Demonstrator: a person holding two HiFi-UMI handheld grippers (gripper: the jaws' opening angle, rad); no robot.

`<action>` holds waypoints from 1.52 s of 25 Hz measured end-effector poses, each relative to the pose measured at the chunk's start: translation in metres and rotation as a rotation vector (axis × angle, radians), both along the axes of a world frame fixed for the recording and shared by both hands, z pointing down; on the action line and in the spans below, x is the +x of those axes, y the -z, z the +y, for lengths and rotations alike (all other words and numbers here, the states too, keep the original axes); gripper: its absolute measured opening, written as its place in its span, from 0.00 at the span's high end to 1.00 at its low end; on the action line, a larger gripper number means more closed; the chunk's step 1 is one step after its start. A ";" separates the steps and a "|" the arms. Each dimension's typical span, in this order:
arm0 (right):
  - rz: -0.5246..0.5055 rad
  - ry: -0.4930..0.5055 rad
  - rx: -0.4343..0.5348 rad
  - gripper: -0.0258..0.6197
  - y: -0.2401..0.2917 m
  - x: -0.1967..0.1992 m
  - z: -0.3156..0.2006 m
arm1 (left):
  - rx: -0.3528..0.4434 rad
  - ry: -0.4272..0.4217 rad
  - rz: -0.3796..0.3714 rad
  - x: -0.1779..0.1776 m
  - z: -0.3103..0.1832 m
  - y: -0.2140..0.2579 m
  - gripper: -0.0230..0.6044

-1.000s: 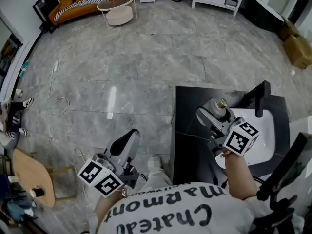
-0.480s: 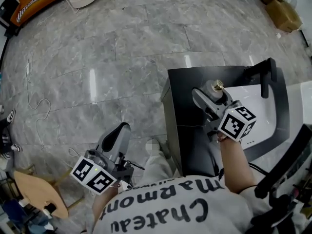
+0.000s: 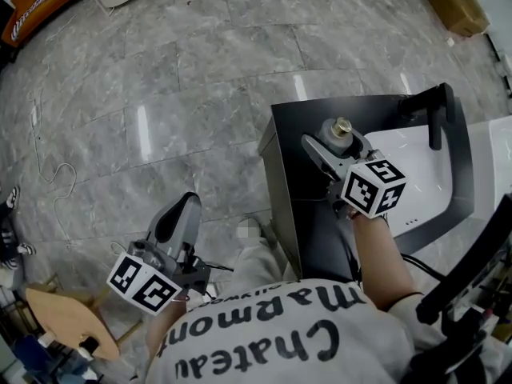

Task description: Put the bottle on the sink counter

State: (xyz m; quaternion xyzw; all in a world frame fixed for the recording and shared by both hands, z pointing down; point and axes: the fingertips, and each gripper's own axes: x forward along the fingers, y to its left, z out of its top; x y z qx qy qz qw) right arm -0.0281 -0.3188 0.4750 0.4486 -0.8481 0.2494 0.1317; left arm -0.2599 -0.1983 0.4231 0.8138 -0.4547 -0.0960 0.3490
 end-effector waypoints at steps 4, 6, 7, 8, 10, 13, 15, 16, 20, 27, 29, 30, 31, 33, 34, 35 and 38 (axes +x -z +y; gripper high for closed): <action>0.041 0.004 -0.012 0.43 -0.009 0.002 0.001 | -0.004 -0.014 0.004 0.005 -0.002 -0.003 0.94; 0.061 0.012 -0.016 0.43 -0.012 0.003 0.001 | -0.001 -0.014 0.006 0.007 -0.004 -0.003 0.94; 0.069 0.016 -0.016 0.43 -0.014 0.003 0.001 | 0.000 -0.014 0.005 0.007 -0.004 -0.003 0.94; 0.075 0.020 -0.017 0.43 -0.015 0.003 0.001 | -0.001 -0.013 0.004 0.007 -0.003 -0.003 0.94; 0.092 0.028 -0.019 0.43 -0.018 0.002 0.001 | -0.007 -0.010 0.002 0.006 -0.002 -0.005 0.94; 0.114 0.037 -0.027 0.43 -0.024 0.001 0.003 | -0.011 -0.005 0.003 0.005 0.001 -0.006 0.94; 0.118 0.036 -0.038 0.43 -0.028 0.002 0.005 | -0.010 -0.003 0.001 0.006 0.002 -0.006 0.94; 0.121 0.035 -0.045 0.43 -0.030 0.003 0.006 | -0.009 -0.001 0.000 0.006 0.003 -0.006 0.94; 0.144 0.041 -0.056 0.43 -0.034 0.001 0.011 | -0.005 0.012 -0.002 0.001 0.008 -0.002 0.94; 0.223 0.078 -0.057 0.43 -0.037 -0.004 0.018 | 0.003 0.031 0.001 -0.009 0.018 0.002 0.94; 0.221 0.078 -0.075 0.43 -0.038 -0.003 0.020 | 0.010 0.034 0.000 -0.010 0.020 0.005 0.94; 0.221 0.080 -0.083 0.43 -0.038 -0.003 0.021 | 0.014 0.036 -0.001 -0.010 0.022 0.007 0.94; 0.223 0.082 -0.089 0.43 -0.039 -0.003 0.021 | 0.017 0.039 -0.001 -0.010 0.024 0.009 0.94; 0.226 0.085 -0.096 0.43 -0.039 -0.002 0.022 | 0.024 0.042 -0.001 -0.010 0.027 0.012 0.94; 0.226 0.086 -0.099 0.43 -0.039 -0.001 0.023 | 0.027 0.042 -0.001 -0.009 0.029 0.013 0.94; 0.226 0.086 -0.102 0.43 -0.039 -0.001 0.023 | 0.029 0.042 -0.002 -0.009 0.031 0.014 0.94; 0.221 0.084 -0.122 0.43 -0.041 0.001 0.025 | 0.033 0.048 -0.004 -0.009 0.038 0.017 0.94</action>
